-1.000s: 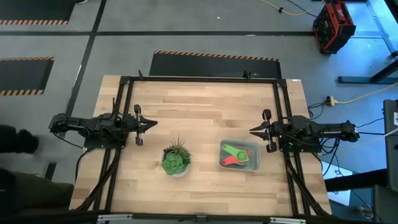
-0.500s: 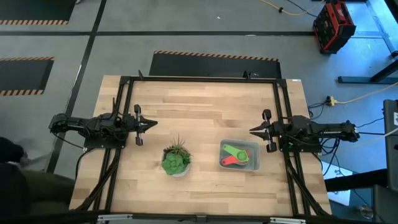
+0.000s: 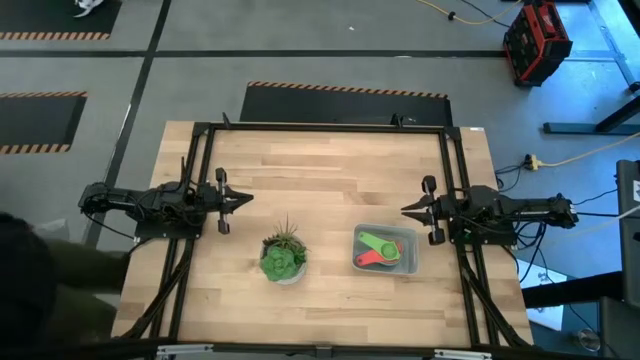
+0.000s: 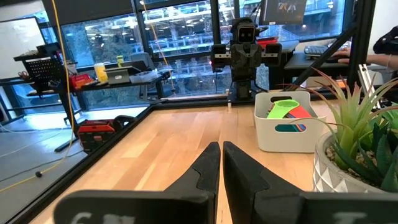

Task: Nest measuring cups in basket
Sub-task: Return to Home Position

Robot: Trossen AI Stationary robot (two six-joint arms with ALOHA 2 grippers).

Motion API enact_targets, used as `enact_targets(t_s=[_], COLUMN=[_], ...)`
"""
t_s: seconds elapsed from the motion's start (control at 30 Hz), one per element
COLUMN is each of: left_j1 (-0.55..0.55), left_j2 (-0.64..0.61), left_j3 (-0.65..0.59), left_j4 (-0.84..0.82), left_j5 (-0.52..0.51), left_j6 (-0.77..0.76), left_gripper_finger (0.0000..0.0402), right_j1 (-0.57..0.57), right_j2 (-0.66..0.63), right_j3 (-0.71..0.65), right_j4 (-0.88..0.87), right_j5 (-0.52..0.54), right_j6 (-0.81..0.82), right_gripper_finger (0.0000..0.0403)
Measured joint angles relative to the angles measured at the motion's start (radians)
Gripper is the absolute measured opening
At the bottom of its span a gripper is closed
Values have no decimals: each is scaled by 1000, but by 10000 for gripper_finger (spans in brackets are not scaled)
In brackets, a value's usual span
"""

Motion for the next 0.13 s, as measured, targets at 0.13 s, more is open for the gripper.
enact_targets(t_s=[0.13], left_j1=[0], left_j2=[0], left_j3=[0], left_j4=[0], left_j5=[0], left_j6=[0], left_gripper_finger=[14], right_j1=[0], right_j2=[0], right_j3=[0], right_j4=[0], right_j5=[0], right_j6=[0], right_gripper_finger=[51])
